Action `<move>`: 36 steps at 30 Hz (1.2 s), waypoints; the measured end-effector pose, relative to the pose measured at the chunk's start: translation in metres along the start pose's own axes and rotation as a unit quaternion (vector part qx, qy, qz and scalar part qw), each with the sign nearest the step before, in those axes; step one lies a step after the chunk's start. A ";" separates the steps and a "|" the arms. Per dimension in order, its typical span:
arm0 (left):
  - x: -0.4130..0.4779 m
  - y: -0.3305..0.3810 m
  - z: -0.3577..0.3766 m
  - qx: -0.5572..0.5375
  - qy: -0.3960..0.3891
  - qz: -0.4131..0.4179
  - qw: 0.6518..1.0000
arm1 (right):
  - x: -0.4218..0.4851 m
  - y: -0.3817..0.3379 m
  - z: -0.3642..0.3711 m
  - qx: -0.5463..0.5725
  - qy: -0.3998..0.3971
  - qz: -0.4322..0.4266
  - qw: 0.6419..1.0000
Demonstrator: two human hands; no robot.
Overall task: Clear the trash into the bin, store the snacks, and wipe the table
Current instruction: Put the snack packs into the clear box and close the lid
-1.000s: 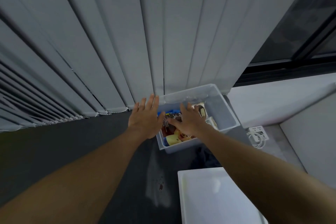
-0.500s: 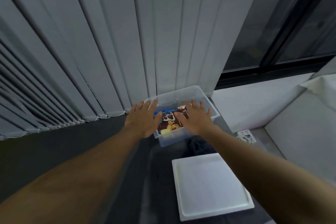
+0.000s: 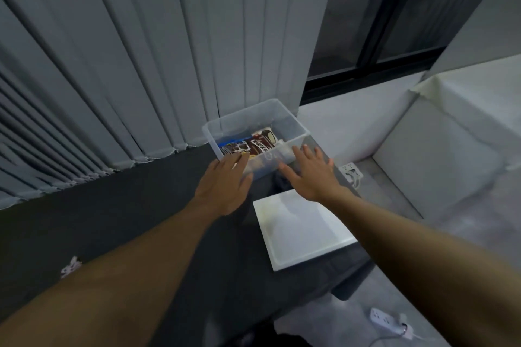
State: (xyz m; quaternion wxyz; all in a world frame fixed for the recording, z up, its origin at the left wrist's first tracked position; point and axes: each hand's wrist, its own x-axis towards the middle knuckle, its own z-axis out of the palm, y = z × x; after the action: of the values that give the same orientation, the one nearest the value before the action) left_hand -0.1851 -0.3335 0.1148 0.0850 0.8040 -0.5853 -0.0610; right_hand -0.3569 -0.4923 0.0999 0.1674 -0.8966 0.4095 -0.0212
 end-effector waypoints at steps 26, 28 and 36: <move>-0.010 0.070 0.149 -0.188 -0.220 -0.140 0.947 | -0.041 0.118 0.099 0.046 -0.063 0.236 0.969; -0.006 0.069 0.146 -0.191 -0.211 -0.146 0.948 | -0.036 0.120 0.096 0.069 -0.070 0.257 0.961; -0.003 0.061 0.118 -0.157 -0.176 -0.167 0.957 | -0.032 0.116 0.084 0.159 -0.039 0.298 0.940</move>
State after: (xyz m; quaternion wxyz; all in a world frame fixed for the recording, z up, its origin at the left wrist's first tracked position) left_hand -0.2659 -0.3561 0.0119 0.0942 0.8436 -0.4313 -0.3056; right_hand -0.4484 -0.5154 -0.0130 0.3223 -0.6955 0.6422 0.0002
